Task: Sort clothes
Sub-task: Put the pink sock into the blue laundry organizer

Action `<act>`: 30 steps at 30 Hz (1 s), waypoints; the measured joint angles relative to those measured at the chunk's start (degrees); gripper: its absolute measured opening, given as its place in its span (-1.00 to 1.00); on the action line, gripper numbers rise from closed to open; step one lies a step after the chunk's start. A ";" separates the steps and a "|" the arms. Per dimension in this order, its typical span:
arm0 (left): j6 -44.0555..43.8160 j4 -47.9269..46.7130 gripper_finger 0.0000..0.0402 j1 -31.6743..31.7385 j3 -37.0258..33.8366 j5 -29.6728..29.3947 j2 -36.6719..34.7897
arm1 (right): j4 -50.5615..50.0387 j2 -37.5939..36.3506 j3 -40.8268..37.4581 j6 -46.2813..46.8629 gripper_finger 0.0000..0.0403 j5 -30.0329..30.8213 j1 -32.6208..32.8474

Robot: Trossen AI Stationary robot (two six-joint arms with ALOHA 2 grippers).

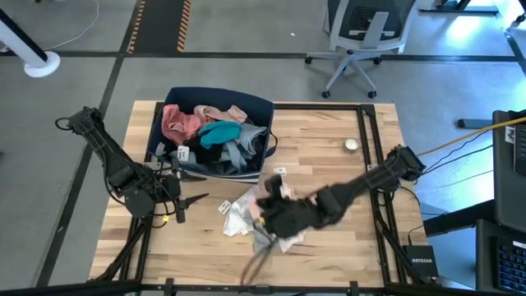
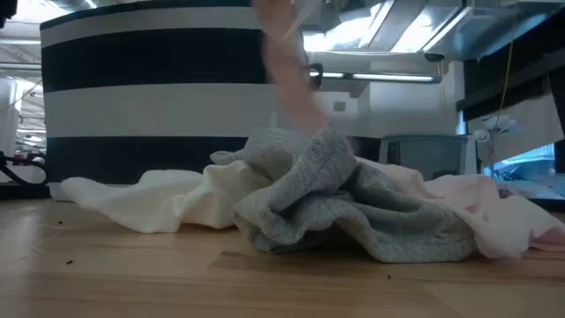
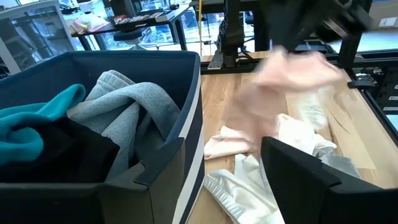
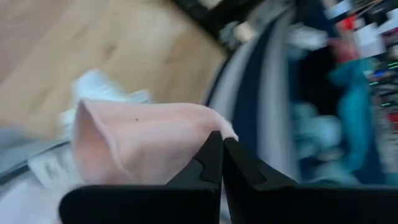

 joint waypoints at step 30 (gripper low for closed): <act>1.05 -0.61 0.03 0.00 -0.02 0.02 0.00 | 18.34 0.00 16.19 -28.80 -0.92 4.29 -26.71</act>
